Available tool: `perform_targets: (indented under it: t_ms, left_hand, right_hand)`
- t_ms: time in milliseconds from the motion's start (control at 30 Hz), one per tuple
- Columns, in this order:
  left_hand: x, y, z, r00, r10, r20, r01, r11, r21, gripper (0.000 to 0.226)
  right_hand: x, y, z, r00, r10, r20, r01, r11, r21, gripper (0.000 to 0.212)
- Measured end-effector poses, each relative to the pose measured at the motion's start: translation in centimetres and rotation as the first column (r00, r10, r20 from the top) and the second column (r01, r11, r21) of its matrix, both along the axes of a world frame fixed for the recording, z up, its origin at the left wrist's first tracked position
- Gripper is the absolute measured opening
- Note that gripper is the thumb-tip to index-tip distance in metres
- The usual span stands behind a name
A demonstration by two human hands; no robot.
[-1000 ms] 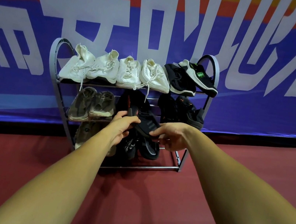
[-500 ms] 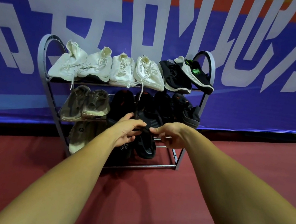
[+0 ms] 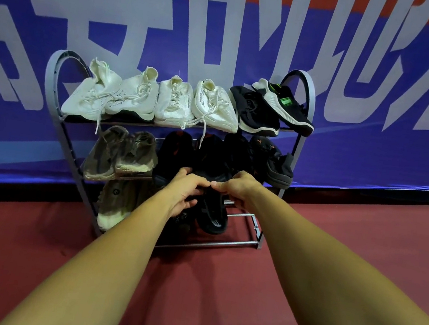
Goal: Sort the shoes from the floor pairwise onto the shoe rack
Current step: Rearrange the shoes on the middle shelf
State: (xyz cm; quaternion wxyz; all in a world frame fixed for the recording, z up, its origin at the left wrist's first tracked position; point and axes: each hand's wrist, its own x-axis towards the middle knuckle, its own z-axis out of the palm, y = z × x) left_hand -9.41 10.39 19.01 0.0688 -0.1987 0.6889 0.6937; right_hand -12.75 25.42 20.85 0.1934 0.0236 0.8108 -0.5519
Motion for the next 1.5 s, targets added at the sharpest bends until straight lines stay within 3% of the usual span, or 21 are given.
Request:
perform_targets:
  t_ms: [67,167,367,600,667,833,1033,1133,1233,1367,1500]
  left_hand:
    - [-0.1,-0.4,0.3,1.0,-0.019,0.024,0.02,1.0,-0.014,0.056]
    - [0.0,-0.7,0.8,0.996,-0.067,0.052,0.074,0.988,-0.136,0.061]
    - [0.0,-0.8,1.4,0.989,-0.119,0.089,0.141,0.937,-0.319,0.075]
    - [-0.2,-0.5,2.0,0.995,-0.102,0.003,0.087,0.835,-0.544,0.053]
    - [-0.2,0.1,2.0,0.995,-0.083,-0.049,0.034,0.781,-0.623,0.027]
    - [-0.5,1.8,2.0,0.991,0.01,-0.13,-0.097,0.724,-0.683,0.036]
    - [-1.7,5.1,2.9,0.961,-0.208,-0.185,0.01,0.689,-0.725,0.018]
    - [-2.4,6.5,2.8,0.951,-0.258,-0.17,0.029,0.624,-0.781,0.025]
    - [-3.0,7.6,2.7,0.949,-0.272,-0.158,0.006,0.519,-0.855,0.028]
    - [-3.9,9.5,2.2,0.895,-0.427,-0.126,0.078,0.429,-0.9,0.033]
    - [-4.6,10.6,1.3,0.883,-0.463,-0.082,0.125,0.4,-0.908,0.039]
  right_hand:
    - [0.3,0.3,0.2,1.0,0.01,-0.004,-0.01,1.0,-0.013,0.024]
    - [0.2,0.3,0.1,1.0,0.003,0.006,-0.003,0.999,-0.038,0.018]
    - [0.2,0.3,-0.1,0.998,0.056,-0.01,-0.056,0.995,0.079,0.042]
    - [0.9,1.8,0.5,0.991,0.079,-0.112,-0.064,0.989,0.136,0.049]
    - [1.0,2.7,0.7,0.989,0.053,-0.14,-0.032,0.988,0.148,0.047]
    - [0.4,4.5,1.0,0.977,0.032,-0.209,0.037,0.947,0.32,0.038]
    - [0.3,6.2,0.6,0.975,-0.033,-0.222,0.119,0.913,0.39,0.032]
    - [-0.2,7.3,-0.1,0.968,-0.121,-0.218,0.202,0.892,0.405,0.027]
    - [-1.0,8.5,-0.9,0.952,-0.242,-0.19,0.299,0.876,0.379,0.025]
    - [-2.2,9.5,-1.7,0.928,-0.35,-0.129,0.372,0.891,0.26,0.03]
    - [-3.3,9.4,-1.9,0.896,-0.435,-0.09,0.442,0.892,0.092,0.041]
